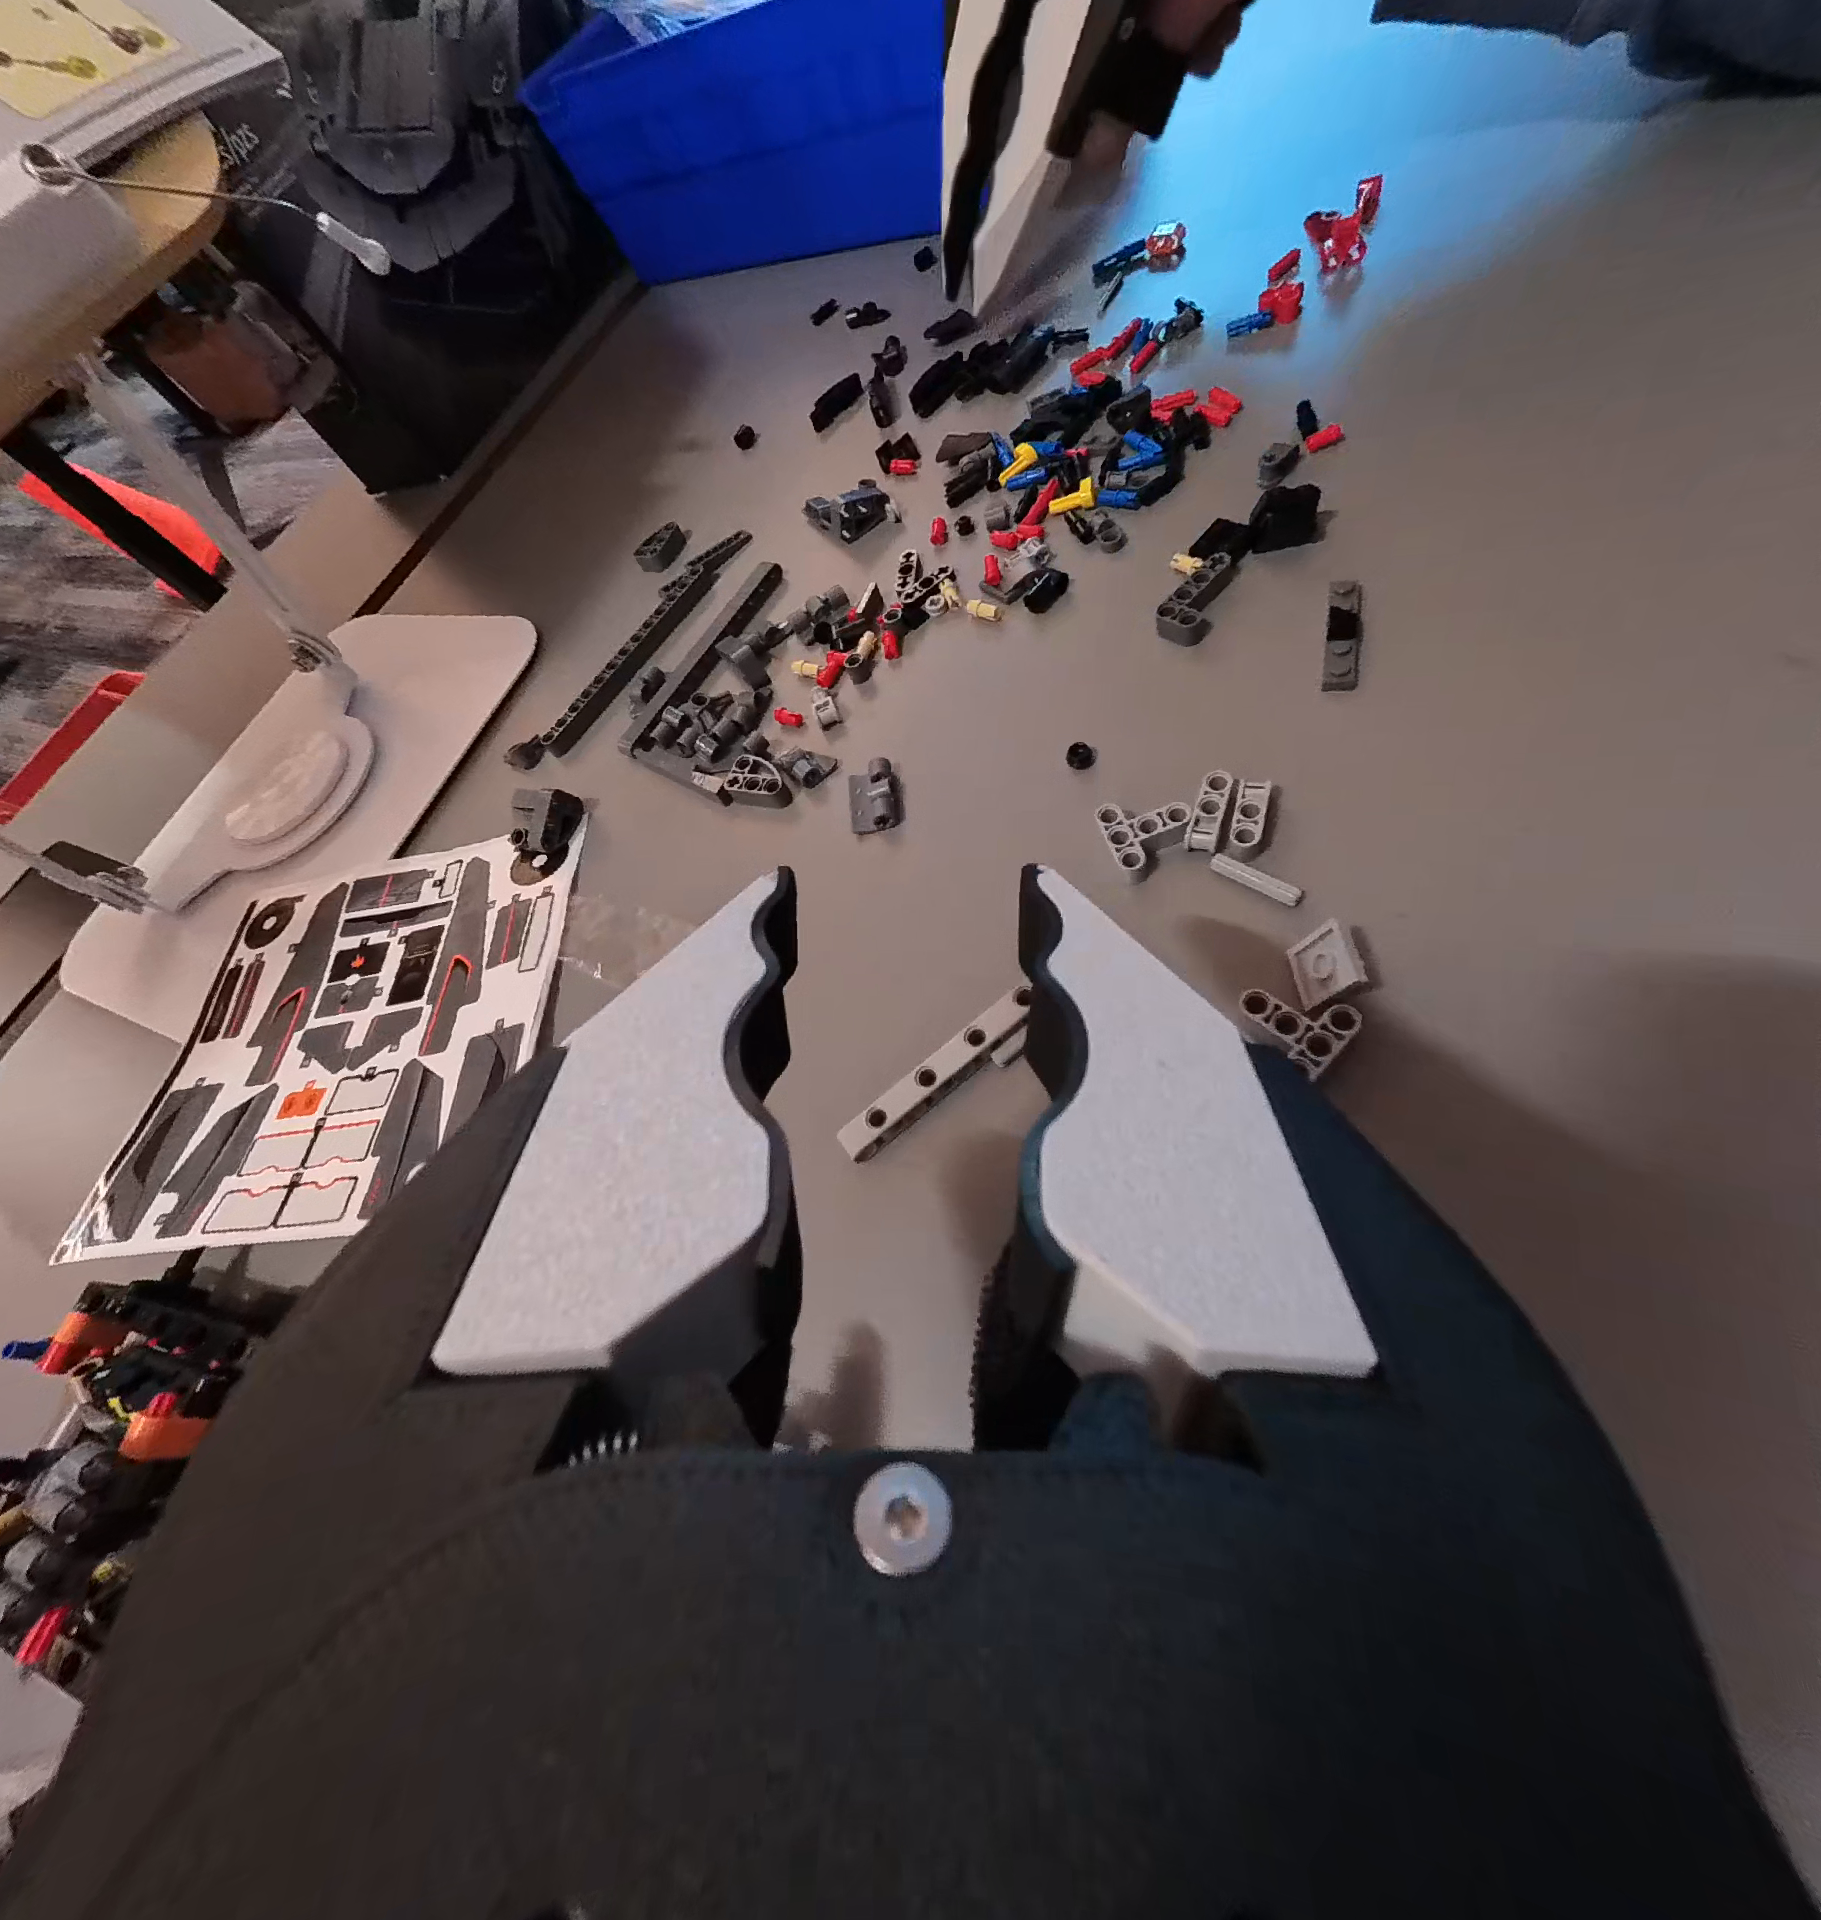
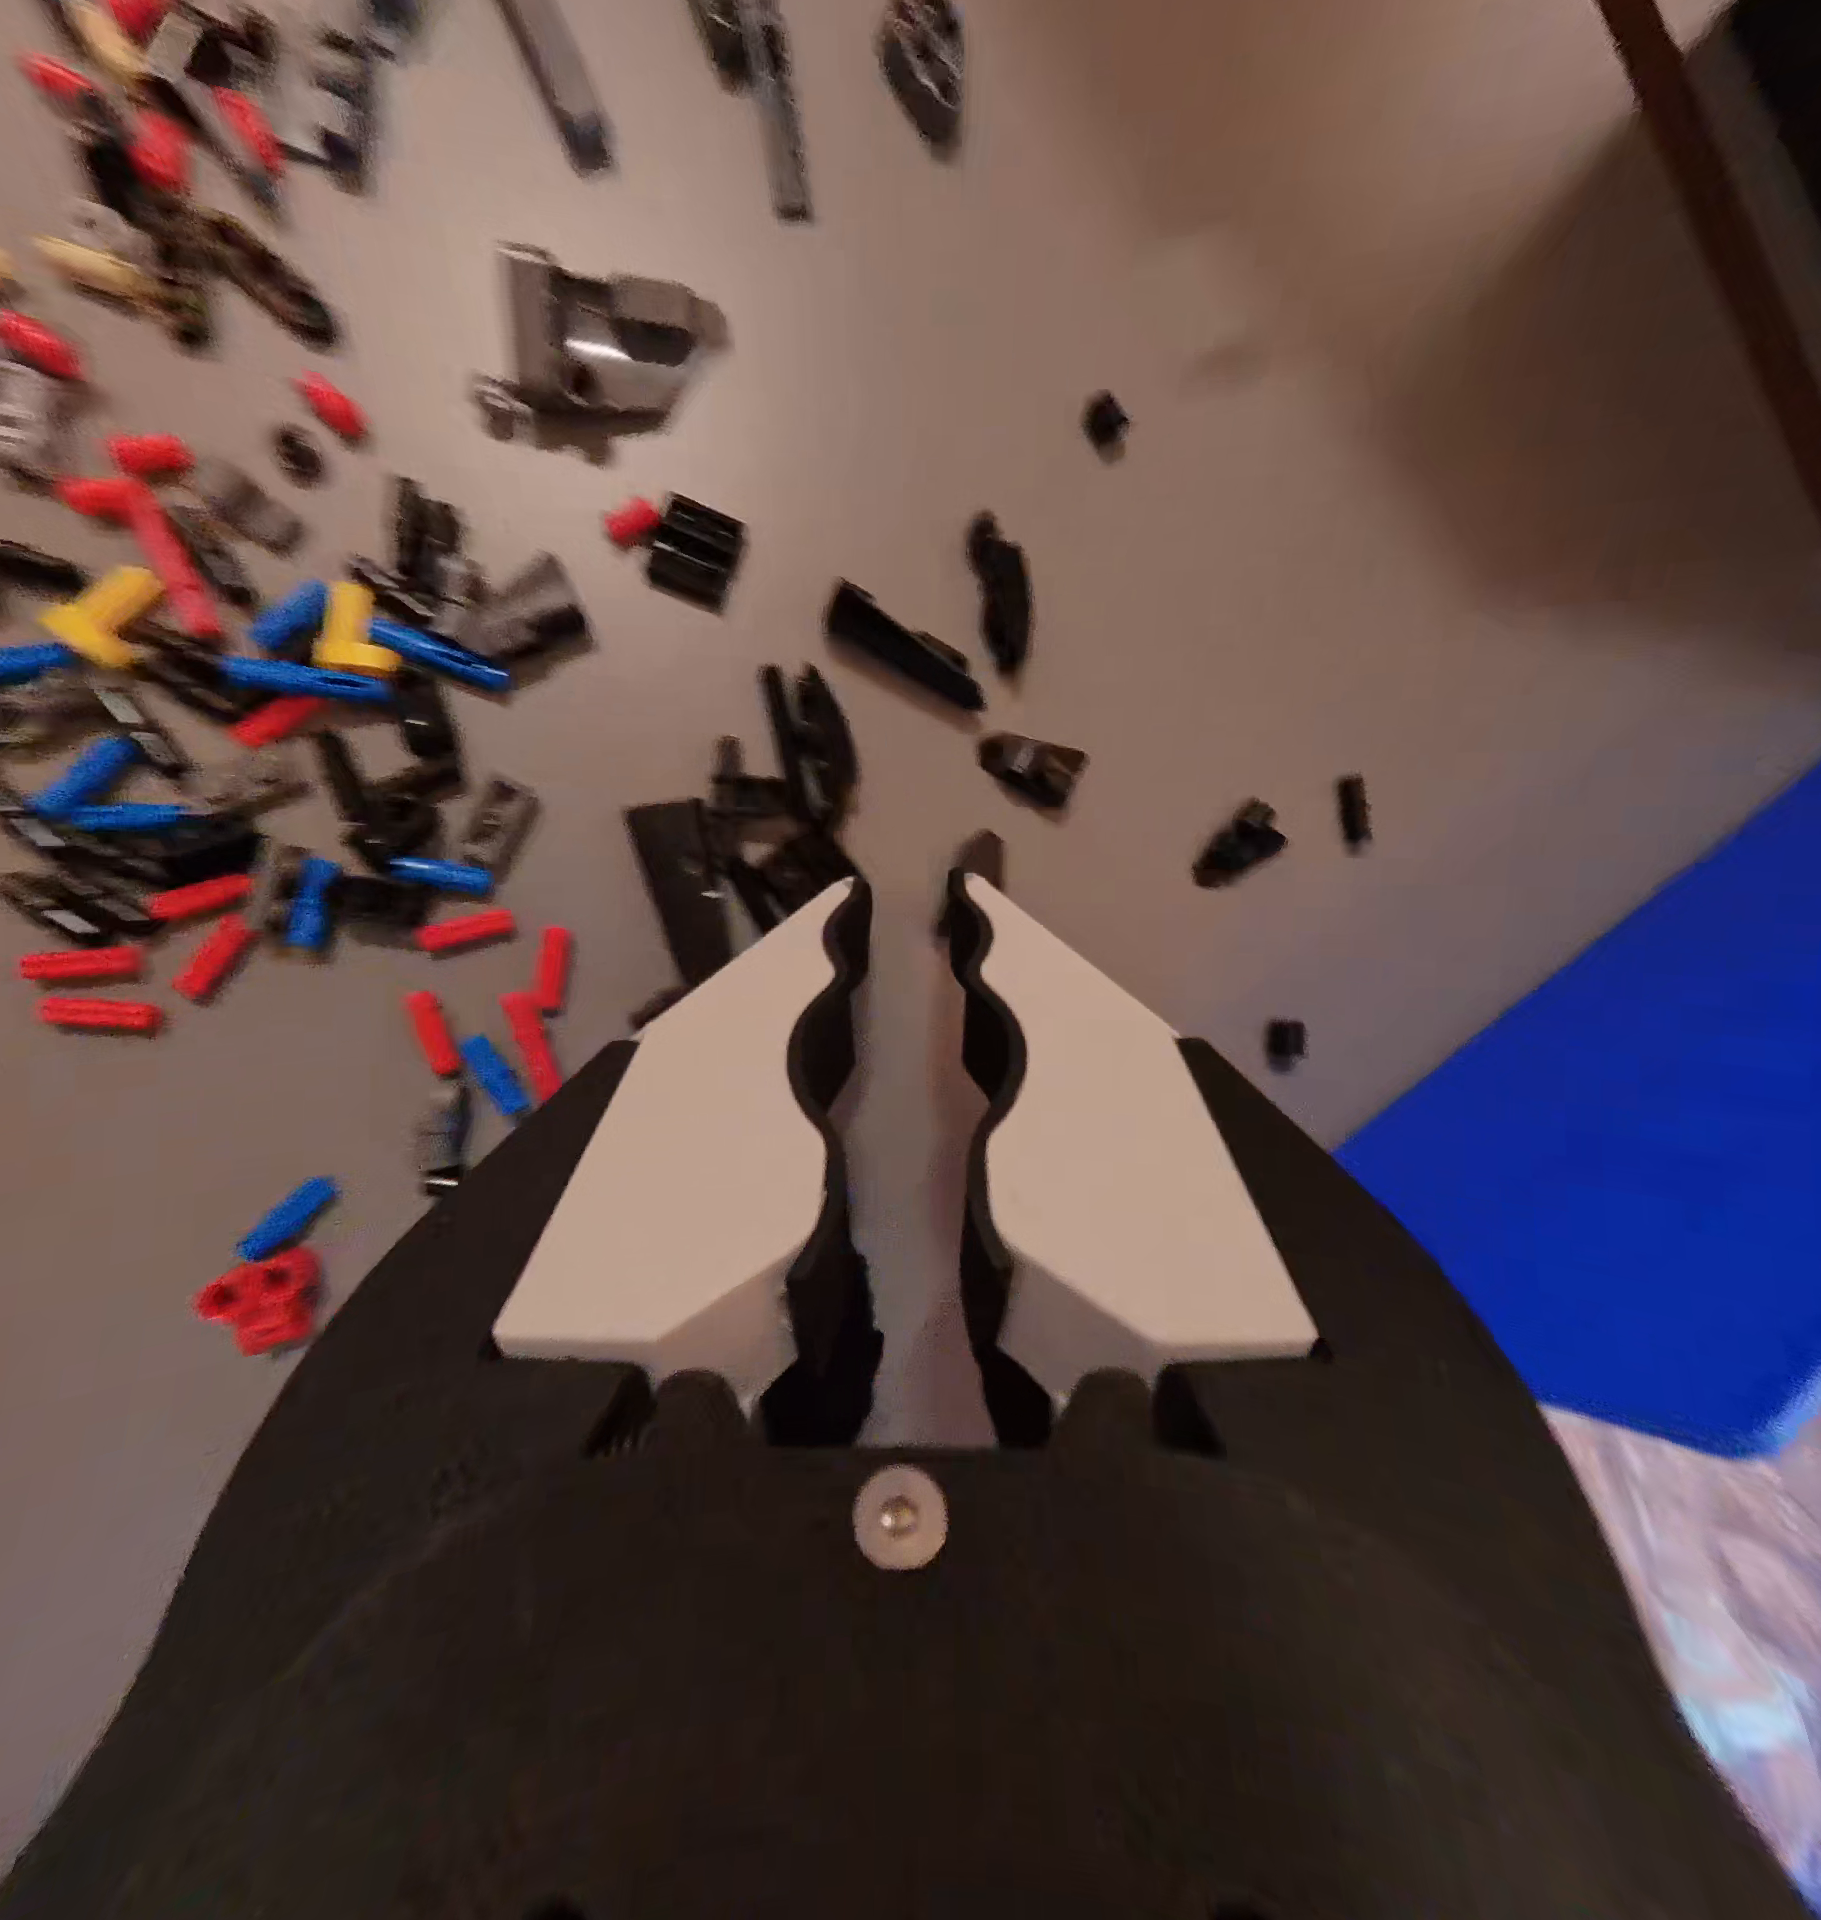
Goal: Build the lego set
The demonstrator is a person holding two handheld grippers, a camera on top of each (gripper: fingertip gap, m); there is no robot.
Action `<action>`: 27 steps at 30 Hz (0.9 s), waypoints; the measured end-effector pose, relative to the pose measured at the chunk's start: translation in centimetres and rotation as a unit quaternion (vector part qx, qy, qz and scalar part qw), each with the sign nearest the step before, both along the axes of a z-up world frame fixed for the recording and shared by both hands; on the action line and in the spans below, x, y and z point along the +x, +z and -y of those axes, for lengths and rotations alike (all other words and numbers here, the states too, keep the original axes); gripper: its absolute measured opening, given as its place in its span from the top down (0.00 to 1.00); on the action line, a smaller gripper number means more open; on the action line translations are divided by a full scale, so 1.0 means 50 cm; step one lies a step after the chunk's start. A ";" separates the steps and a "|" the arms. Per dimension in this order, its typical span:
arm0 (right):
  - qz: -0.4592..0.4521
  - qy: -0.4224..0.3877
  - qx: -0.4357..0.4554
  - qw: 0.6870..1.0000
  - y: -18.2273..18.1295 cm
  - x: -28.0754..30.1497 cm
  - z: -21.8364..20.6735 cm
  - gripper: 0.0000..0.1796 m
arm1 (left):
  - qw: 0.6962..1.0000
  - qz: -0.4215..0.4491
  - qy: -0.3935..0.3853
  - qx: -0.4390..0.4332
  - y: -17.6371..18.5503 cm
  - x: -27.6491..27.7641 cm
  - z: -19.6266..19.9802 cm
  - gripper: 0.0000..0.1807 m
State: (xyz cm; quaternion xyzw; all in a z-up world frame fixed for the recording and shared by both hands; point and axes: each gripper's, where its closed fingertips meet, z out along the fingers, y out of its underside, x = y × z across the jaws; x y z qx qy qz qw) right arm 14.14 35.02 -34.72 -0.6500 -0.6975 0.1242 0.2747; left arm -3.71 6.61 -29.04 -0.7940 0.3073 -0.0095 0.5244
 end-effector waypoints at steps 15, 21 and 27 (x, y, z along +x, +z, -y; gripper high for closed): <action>0.038 0.081 -0.043 0.995 -0.027 -0.015 0.034 0.97 | 1.000 0.003 0.005 -0.001 0.002 -0.004 -0.004 0.77; 0.010 0.074 -0.076 0.994 -0.023 -0.011 0.042 1.00 | 1.000 0.003 0.004 -0.002 0.000 -0.002 -0.005 0.77; -0.009 0.066 -0.077 0.995 -0.023 -0.003 0.048 1.00 | 1.000 0.004 0.000 -0.003 0.002 0.004 -0.008 0.77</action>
